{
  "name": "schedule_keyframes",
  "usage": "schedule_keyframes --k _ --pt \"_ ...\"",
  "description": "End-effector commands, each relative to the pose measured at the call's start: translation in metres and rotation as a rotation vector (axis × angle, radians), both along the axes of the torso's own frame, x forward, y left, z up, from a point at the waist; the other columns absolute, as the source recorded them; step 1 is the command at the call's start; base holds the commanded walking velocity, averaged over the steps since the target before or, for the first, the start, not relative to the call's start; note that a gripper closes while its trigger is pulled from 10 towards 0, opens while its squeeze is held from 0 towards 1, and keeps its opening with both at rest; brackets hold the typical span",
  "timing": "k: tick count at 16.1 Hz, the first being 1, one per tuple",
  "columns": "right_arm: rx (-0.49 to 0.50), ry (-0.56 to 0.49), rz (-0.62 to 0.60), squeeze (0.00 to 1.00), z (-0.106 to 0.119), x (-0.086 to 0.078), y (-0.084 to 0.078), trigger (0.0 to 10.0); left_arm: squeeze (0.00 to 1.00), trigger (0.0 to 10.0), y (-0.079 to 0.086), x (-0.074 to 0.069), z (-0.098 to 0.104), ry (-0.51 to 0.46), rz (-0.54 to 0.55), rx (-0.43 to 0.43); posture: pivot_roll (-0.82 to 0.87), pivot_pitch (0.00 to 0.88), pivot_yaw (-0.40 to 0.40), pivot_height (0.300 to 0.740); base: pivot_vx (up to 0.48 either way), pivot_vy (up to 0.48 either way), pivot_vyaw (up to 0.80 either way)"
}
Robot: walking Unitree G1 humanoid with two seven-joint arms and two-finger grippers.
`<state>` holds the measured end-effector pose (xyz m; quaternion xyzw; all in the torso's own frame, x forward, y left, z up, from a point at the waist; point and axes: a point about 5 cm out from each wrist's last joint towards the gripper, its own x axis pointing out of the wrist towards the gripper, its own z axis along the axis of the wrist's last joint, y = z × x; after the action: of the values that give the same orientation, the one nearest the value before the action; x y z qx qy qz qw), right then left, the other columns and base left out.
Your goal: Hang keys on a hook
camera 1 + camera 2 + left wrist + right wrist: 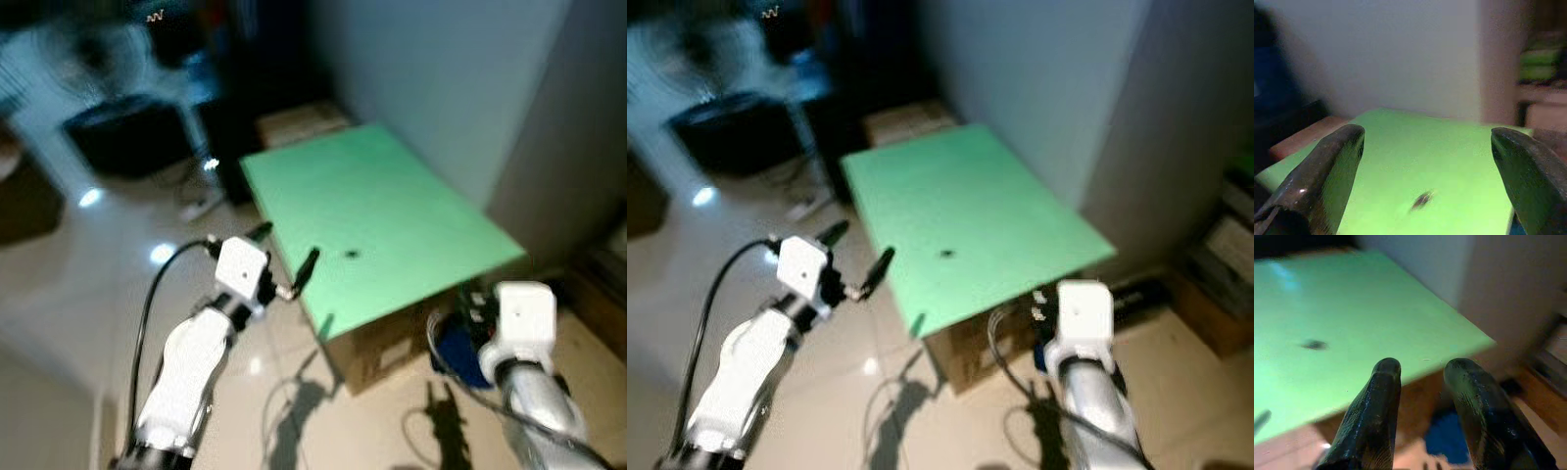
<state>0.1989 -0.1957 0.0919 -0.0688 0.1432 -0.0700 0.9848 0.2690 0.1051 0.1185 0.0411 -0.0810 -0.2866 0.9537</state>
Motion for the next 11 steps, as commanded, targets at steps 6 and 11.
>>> schedule_keyframes --k 6,11 --pt "-0.011 -0.080 0.152 0.00 0.014 0.012 0.014 10.0 0.00 10.0 0.002 -0.003 -0.002 0.003 -0.008 0.017 -0.23 0.012 0.120 0.740 0.309 0.000 -0.26" --pt "-0.006 -0.088 0.218 0.00 0.015 0.012 0.024 10.0 0.00 10.0 0.004 -0.008 -0.007 0.027 -0.006 0.010 -0.23 0.010 0.108 0.740 0.308 0.000 0.00"
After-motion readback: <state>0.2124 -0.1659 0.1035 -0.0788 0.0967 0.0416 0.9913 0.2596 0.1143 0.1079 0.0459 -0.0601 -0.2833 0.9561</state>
